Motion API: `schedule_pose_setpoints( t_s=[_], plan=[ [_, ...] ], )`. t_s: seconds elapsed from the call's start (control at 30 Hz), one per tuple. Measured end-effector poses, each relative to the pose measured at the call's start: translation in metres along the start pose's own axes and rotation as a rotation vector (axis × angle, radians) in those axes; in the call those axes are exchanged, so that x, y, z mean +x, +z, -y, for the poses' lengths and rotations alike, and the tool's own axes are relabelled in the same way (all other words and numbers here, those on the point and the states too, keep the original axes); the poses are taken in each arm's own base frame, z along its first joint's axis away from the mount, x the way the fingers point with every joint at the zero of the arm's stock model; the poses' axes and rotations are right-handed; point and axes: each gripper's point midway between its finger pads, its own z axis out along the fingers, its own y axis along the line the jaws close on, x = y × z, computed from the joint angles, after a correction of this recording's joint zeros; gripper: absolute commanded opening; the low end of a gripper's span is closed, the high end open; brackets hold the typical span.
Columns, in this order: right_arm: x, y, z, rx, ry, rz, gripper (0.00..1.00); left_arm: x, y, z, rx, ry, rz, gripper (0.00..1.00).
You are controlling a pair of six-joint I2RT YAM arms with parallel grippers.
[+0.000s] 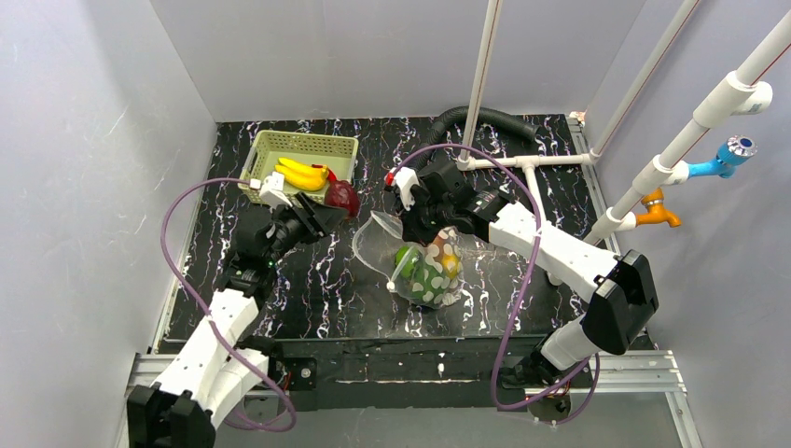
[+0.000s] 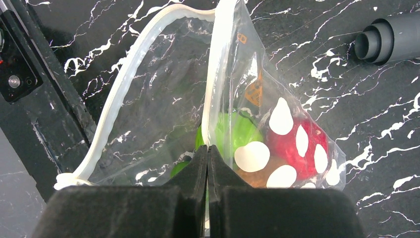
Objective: Open the zip-top bag and remove the fake food
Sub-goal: Place the fake fruit in the bin.
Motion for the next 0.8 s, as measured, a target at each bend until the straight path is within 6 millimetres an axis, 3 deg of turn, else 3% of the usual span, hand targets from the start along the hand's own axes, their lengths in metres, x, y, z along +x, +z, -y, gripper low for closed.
schedule_pose_setpoints(
  t_s=[0.33,0.5,0.63,0.8],
  plan=[
    [-0.001,0.000,-0.002,-0.012,0.000,0.004,0.01,-0.029,0.027,-0.080,-0.210,-0.121,0.074,0.00],
    [-0.001,0.000,-0.002,-0.015,-0.001,0.006,0.01,-0.054,0.039,-0.129,-0.333,-0.189,0.104,0.00],
    [-0.001,0.000,-0.003,-0.018,-0.001,0.007,0.01,-0.082,0.049,-0.152,-0.387,-0.216,0.133,0.00],
    [-0.001,0.000,-0.003,-0.020,0.000,0.007,0.01,-0.111,0.068,-0.167,-0.441,-0.242,0.130,0.00]
  ],
)
